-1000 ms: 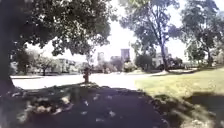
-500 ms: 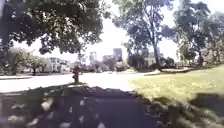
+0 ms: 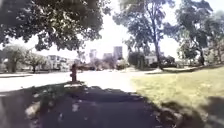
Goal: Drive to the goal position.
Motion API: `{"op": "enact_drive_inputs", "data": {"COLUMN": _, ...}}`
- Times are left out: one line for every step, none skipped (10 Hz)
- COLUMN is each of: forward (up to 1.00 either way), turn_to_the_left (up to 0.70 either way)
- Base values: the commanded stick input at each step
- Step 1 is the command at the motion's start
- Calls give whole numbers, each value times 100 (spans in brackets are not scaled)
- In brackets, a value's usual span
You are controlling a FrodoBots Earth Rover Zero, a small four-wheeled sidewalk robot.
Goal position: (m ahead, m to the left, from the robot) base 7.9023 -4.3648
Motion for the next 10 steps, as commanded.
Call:
{"op": "enact_drive_inputs", "data": {"forward": 69, "turn_to_the_left": -2}}
{"op": "enact_drive_inputs", "data": {"forward": 69, "turn_to_the_left": -12}}
{"op": "enact_drive_inputs", "data": {"forward": 69, "turn_to_the_left": -21}}
{"op": "enact_drive_inputs", "data": {"forward": 69, "turn_to_the_left": -2}}
{"op": "enact_drive_inputs", "data": {"forward": 69, "turn_to_the_left": 0}}
{"op": "enact_drive_inputs", "data": {"forward": 69, "turn_to_the_left": -1}}
{"op": "enact_drive_inputs", "data": {"forward": 69, "turn_to_the_left": -2}}
{"op": "enact_drive_inputs", "data": {"forward": 69, "turn_to_the_left": -2}}
{"op": "enact_drive_inputs", "data": {"forward": 69, "turn_to_the_left": -2}}
{"op": "enact_drive_inputs", "data": {"forward": 69, "turn_to_the_left": -2}}
